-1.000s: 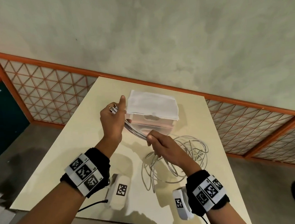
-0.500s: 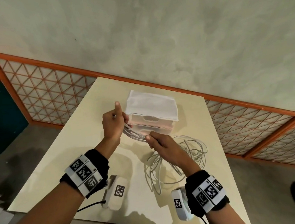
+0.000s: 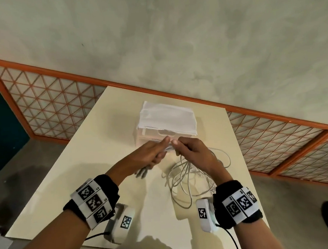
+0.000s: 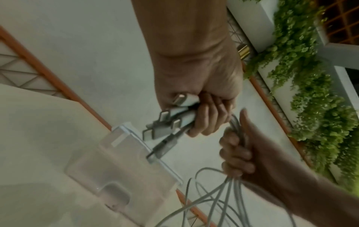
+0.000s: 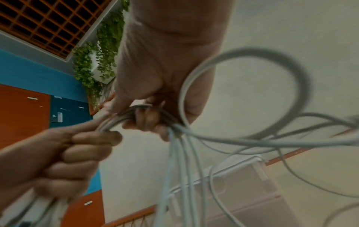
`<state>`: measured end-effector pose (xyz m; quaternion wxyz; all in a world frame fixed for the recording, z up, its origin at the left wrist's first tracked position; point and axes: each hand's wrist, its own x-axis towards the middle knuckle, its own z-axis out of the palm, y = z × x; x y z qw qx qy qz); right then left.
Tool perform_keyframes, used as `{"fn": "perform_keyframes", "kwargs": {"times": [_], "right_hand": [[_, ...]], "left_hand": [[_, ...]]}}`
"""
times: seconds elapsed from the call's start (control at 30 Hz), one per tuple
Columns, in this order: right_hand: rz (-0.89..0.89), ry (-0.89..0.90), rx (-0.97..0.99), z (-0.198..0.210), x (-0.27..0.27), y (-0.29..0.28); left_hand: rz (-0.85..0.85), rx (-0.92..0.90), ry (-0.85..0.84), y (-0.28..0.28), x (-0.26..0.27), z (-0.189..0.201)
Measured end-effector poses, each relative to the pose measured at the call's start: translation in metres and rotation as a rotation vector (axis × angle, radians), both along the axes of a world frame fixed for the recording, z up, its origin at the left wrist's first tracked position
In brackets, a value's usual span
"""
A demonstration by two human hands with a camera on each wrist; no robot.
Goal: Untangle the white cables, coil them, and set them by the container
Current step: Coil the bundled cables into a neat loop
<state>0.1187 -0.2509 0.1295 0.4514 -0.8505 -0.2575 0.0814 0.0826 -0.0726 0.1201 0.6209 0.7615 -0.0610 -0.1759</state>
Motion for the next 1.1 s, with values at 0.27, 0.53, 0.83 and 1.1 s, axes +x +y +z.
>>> {"fn": "perform_keyframes", "kwargs": {"times": [0.27,0.53,0.83,1.1], "right_hand": [[0.051,0.128,-0.162,-0.052,0.009,-0.019],[-0.125,0.098,-0.26,-0.078,0.011,-0.035],[-0.134,0.186,-0.409,-0.11,0.02,-0.037],[-0.011,0.362,-0.243,0.009,0.015,-0.005]], "left_hand": [[0.262,-0.316,-0.26,0.018,0.01,0.032],[0.527,-0.404,-0.338,0.03,0.016,0.045],[0.453,-0.25,-0.411,0.027,0.02,0.043],[0.342,-0.114,-0.413,0.022,0.021,0.04]]}}
